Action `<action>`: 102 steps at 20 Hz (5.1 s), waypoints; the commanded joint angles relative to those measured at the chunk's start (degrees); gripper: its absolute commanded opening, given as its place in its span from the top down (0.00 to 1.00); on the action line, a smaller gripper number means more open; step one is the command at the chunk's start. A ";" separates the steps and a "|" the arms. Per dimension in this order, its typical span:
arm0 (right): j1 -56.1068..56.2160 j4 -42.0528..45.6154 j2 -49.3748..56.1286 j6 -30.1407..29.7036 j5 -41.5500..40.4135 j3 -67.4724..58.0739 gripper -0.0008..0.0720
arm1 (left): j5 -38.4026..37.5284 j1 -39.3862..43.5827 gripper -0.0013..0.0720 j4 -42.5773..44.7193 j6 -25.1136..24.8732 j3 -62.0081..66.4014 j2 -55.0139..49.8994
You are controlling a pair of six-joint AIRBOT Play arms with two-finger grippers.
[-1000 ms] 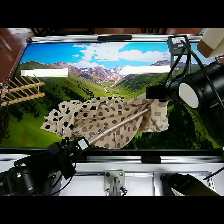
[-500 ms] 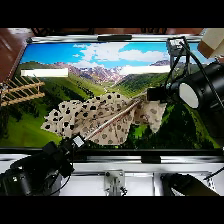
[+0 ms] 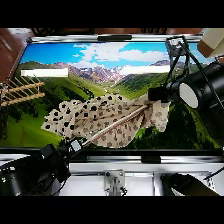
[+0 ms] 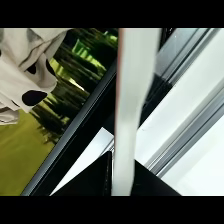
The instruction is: Fold the shirts.
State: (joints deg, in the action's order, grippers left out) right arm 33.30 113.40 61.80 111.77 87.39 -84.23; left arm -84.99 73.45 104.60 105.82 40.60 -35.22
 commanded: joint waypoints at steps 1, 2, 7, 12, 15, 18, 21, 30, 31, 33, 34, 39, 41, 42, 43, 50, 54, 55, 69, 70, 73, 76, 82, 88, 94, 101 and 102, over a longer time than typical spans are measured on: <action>0.02 0.00 0.00 -0.17 -0.04 -0.04 0.91 | 2.32 -0.33 0.93 -0.28 1.40 -0.17 -0.79; 0.02 -0.20 0.00 -0.20 -0.02 -0.04 0.91 | 2.47 -0.33 0.93 -0.28 1.42 -0.17 -1.25; 0.02 -0.90 -0.13 -0.20 -0.74 -0.04 0.91 | 5.68 -0.33 0.93 -0.31 2.82 -1.18 -2.23; 0.02 -5.51 -5.31 -0.39 -4.63 -0.11 0.91 | 11.13 -1.09 0.93 -1.99 6.91 -2.58 -10.93; 0.02 -14.62 -8.76 -3.50 -6.97 -0.11 0.91 | 18.73 -5.55 0.93 -6.05 8.02 0.90 -15.19; 0.02 -21.49 -10.25 -4.57 -8.04 -0.11 0.91 | 23.10 -10.51 0.93 -9.20 5.05 6.58 -15.80; 0.02 -22.67 -10.29 -5.57 -9.16 -0.09 0.91 | 22.27 -15.28 0.93 -14.43 -3.52 10.34 -16.11; 0.02 -33.62 -6.05 -6.62 -11.58 -0.04 0.91 | 21.42 -20.98 0.93 -21.29 -12.37 11.54 -16.35; 0.02 -35.80 -5.16 -8.00 -11.58 -0.04 0.91 | 21.38 -21.09 0.93 -21.29 -12.37 11.54 -16.46; 0.02 -42.03 -3.80 -10.78 -11.47 -0.04 0.91 | 21.40 -22.03 0.93 -21.29 -12.35 11.54 -16.85; 0.02 -44.92 -3.39 -10.75 -10.86 -0.04 0.91 | 21.57 -22.67 0.93 -21.33 -12.09 11.54 -17.09; 0.02 -47.95 -3.28 -9.81 3.04 -0.02 0.91 | 23.78 -25.16 0.93 -23.02 -12.15 11.54 -17.16; 0.02 -47.69 -3.28 -9.18 4.83 0.42 0.91 | 24.96 -25.77 0.93 -24.55 -12.13 11.54 -17.16; 0.02 -47.69 -3.28 -8.59 4.63 1.16 0.91 | 25.68 -25.77 0.93 -25.33 -12.13 11.56 -17.16; 0.02 -47.67 -3.28 -8.31 4.52 2.45 0.91 | 26.21 -25.77 0.93 -26.23 -12.15 11.56 -17.16; 0.02 -46.34 -3.32 -8.81 2.54 8.66 0.90 | 26.34 -26.21 0.92 -26.21 -12.13 11.67 -17.11; -0.04 -41.88 -3.45 -9.18 -0.07 8.46 0.85 | 26.21 -27.34 0.92 -26.18 -12.17 12.24 -17.09; -0.04 -40.17 -3.63 -10.40 -0.24 7.34 0.59 | 25.77 -27.41 0.92 -26.16 -12.26 12.24 -17.11; -21.81 -15.87 1.70 -23.26 14.84 -19.21 0.04 | 13.55 -27.41 0.92 -25.53 -27.30 12.24 -17.09; -25.38 -15.78 3.54 -28.41 14.21 -19.21 0.04 | 13.22 -27.41 0.92 -25.51 -29.68 12.24 -17.09; -28.89 -23.23 7.78 -50.07 14.03 -19.21 0.10 | 12.20 -27.43 0.92 -24.06 -35.12 12.24 -17.09; -28.72 -37.59 11.10 -74.36 15.08 -19.21 0.10 | 11.85 -27.36 0.92 -24.02 -39.58 12.24 -17.11; -28.74 -45.05 14.82 -88.04 18.32 -19.21 0.10 | 9.75 -27.36 0.92 -22.95 -41.35 12.24 -17.11; -26.62 -52.35 15.65 -88.70 19.15 -16.92 0.10 | 8.57 -27.67 0.93 -19.61 -42.18 12.26 -17.09; -25.81 -51.21 15.65 -90.07 19.15 -6.95 0.10 | 7.37 -28.41 0.93 -19.04 -43.52 16.17 -16.98; -24.17 -51.58 15.39 -88.39 19.19 -4.61 0.91 | 11.93 -31.87 0.92 -17.57 -46.18 17.14 -17.25; -23.28 -51.49 15.37 -88.37 19.19 -4.61 0.91 | 14.21 -32.50 0.92 -17.55 -46.16 17.14 -17.40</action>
State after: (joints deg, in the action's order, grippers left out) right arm 8.51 62.22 77.25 21.47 104.57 -89.38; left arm -76.53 42.41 87.13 60.47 57.45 -52.47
